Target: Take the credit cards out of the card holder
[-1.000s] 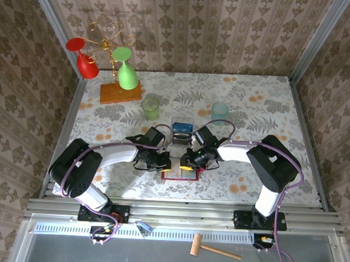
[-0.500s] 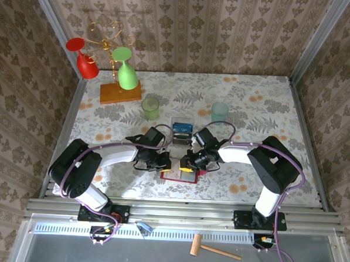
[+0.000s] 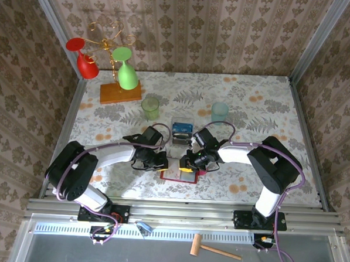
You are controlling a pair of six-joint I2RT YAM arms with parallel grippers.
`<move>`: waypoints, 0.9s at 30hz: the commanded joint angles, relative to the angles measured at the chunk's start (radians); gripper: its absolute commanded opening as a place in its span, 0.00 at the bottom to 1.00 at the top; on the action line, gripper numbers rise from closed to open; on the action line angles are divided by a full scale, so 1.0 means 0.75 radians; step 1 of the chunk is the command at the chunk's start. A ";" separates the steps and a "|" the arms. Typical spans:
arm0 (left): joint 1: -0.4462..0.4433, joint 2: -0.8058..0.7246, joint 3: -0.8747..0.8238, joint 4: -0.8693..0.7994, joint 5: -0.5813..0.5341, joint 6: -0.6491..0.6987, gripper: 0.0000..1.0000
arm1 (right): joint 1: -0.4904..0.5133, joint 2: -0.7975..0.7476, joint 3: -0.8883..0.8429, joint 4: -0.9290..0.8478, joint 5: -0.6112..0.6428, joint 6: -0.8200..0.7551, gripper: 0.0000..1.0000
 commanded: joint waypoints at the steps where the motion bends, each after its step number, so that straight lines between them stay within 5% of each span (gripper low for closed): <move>1: -0.003 0.040 0.002 0.004 0.026 0.032 0.10 | 0.009 -0.014 -0.009 0.006 0.003 0.024 0.19; 27: -0.005 0.043 -0.007 -0.051 0.005 0.051 0.09 | -0.019 -0.106 -0.066 -0.016 0.028 0.010 0.08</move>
